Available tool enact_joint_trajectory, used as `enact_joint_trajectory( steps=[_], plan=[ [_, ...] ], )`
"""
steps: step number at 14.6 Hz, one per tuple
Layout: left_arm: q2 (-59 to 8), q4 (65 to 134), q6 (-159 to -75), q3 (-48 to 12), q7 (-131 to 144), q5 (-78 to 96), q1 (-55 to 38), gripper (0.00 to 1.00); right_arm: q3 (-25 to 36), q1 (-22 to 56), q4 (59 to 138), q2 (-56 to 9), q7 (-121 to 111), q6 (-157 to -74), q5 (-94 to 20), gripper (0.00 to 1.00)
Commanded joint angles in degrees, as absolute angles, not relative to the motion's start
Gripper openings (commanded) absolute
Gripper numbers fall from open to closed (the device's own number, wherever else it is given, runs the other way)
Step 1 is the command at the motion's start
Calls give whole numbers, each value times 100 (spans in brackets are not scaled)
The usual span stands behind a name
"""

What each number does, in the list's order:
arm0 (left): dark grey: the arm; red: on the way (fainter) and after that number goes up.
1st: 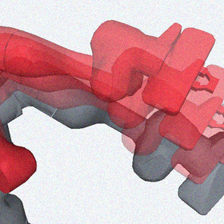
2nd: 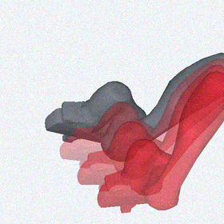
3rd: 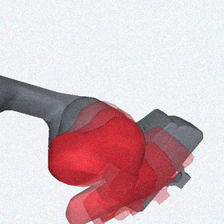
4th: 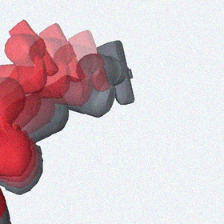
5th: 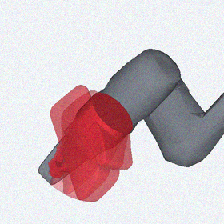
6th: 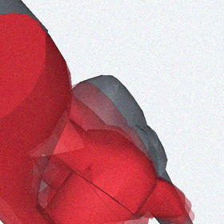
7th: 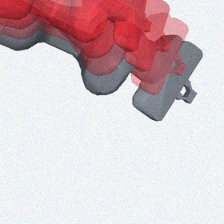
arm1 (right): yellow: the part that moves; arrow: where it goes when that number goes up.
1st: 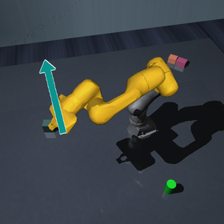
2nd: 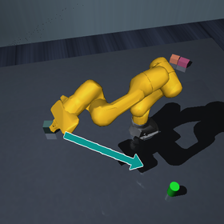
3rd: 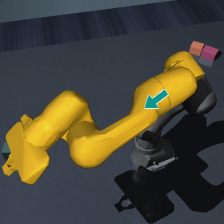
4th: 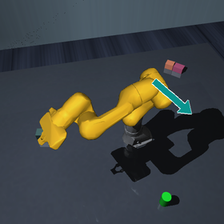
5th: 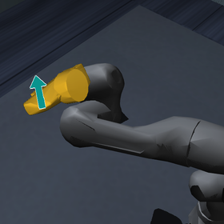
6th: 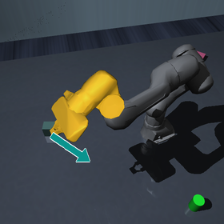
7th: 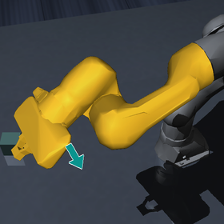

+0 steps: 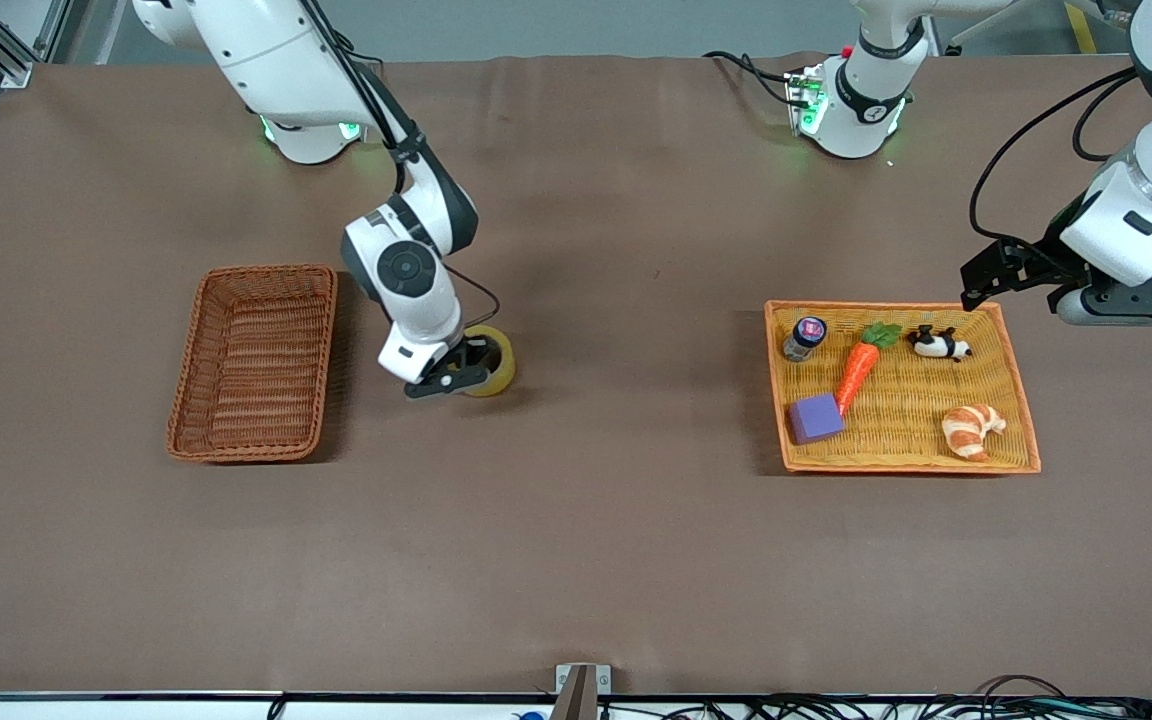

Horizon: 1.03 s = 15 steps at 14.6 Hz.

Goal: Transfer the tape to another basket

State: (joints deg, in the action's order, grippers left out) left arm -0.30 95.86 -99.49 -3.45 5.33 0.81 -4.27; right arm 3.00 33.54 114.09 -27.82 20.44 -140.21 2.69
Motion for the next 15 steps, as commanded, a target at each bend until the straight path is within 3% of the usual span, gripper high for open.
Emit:
enact_joint_trajectory(
  steps=[1,5,9,15],
  plan=[
    [-61,9457,-9861,-369,448,53,-413,100,237,2700,11364,-1927,2057,-13211,352,0],
    [-97,9457,-9879,-369,492,44,-413,100,237,1646,11513,-1267,996,-12684,352,0],
    [-114,9466,-9896,-369,519,44,-413,100,237,547,12058,-870,-208,-12823,360,0],
    [-114,9475,-9905,-369,554,53,-413,100,237,-289,13463,-598,-1414,-14192,360,0]
  ],
)
